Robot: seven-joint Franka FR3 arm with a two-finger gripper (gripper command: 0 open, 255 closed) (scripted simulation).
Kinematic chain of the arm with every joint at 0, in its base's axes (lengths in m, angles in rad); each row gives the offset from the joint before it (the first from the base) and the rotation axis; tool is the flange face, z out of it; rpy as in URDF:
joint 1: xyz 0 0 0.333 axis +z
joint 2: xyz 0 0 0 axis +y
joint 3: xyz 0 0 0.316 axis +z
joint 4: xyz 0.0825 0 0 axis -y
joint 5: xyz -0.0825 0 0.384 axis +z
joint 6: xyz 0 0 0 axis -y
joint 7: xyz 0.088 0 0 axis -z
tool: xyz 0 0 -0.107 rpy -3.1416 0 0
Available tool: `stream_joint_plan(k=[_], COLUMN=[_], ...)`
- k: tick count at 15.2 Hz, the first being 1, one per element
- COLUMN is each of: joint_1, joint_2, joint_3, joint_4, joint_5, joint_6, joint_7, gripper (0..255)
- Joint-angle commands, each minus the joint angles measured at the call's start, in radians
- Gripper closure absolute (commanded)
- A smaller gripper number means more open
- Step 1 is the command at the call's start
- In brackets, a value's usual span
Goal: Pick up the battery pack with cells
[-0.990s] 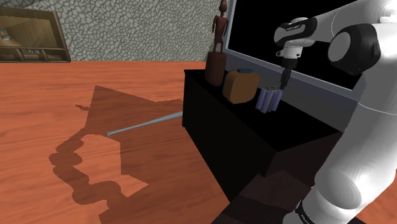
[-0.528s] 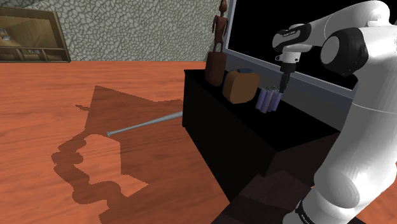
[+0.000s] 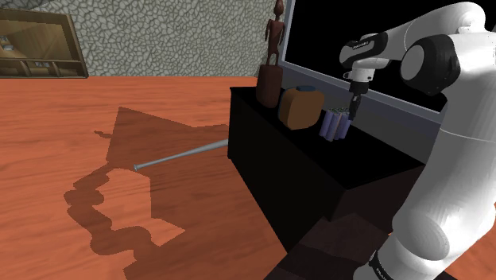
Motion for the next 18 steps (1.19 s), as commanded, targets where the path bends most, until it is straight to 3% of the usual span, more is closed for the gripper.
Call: stream_joint_plan(k=[1,5,18], joint_1=[0.000,0.000,-0.010], joint_2=[0.001,0.001,0.006], joint_3=[0.000,0.000,-0.005], joint_4=[0.000,-0.001,0.181], joint_5=[0.000,0.000,0.002], joint_6=[0.000,0.001,-0.176], joint_7=[0.000,0.001,-0.011], gripper=[255,255,255])
